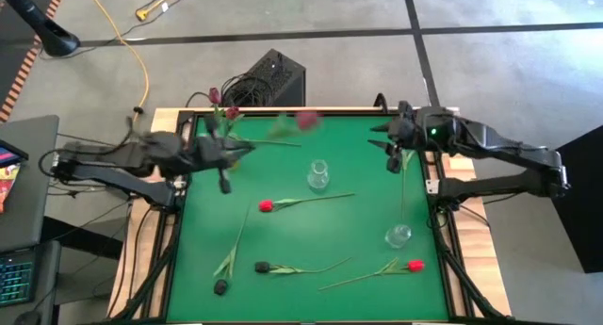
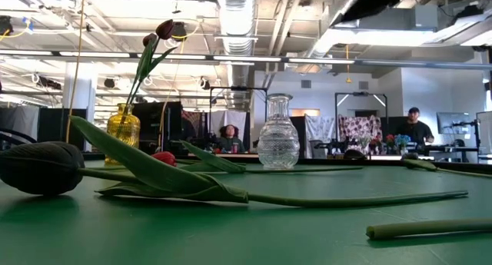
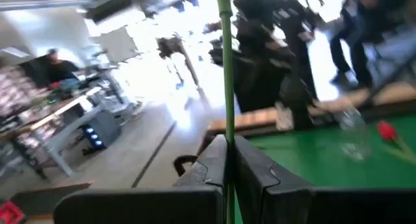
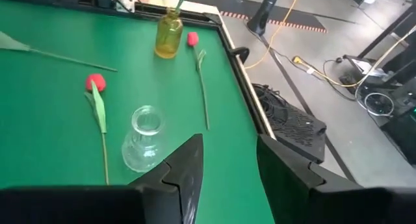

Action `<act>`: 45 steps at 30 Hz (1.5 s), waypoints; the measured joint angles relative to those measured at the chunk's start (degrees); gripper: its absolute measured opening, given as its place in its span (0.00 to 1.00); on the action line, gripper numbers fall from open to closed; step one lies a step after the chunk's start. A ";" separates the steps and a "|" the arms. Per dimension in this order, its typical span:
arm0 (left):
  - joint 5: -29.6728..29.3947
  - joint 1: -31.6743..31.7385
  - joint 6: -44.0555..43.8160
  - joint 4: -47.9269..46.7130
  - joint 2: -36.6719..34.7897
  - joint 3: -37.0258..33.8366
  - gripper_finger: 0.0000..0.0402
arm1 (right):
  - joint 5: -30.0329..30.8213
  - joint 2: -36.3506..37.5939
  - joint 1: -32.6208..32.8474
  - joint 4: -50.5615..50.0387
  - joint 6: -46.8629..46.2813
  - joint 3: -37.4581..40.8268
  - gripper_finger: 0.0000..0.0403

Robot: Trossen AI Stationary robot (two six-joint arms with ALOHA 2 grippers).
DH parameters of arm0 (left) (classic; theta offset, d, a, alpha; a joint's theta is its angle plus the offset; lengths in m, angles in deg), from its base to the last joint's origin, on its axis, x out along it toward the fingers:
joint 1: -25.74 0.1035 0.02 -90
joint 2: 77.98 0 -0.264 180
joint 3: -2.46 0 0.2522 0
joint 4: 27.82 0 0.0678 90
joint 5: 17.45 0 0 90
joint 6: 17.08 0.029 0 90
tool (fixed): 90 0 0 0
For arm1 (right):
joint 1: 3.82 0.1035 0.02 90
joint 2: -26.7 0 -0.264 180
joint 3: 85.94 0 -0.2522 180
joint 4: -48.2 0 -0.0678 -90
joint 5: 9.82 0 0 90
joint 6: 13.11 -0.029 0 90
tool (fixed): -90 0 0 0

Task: Sort flowers into vase by color
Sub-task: Put the dark red flower into the yellow vase

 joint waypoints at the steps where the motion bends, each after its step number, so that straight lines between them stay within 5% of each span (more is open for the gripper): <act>1: -0.61 0.03 -0.81 2.19 -2.59 -2.75 0.00 | 0.00 0.34 -0.02 1.46 0.00 1.77 0.42; 10: -10.84 0.04 -0.13 23.60 -20.75 -26.15 0.00 | -0.02 -1.78 -0.17 11.13 2.51 9.10 0.42; 18: -19.96 1.69 3.05 43.83 -28.23 -41.49 0.00 | -0.22 -4.37 -0.17 15.23 5.56 9.11 0.42; 30: -19.49 11.87 -2.06 50.08 -28.70 -52.21 0.00 | -0.83 -6.43 -0.17 20.34 7.50 9.10 0.42; 45: -7.24 24.01 -9.37 48.73 -28.70 -55.47 0.00 | -0.81 -6.50 -0.17 20.03 7.45 9.09 0.42</act>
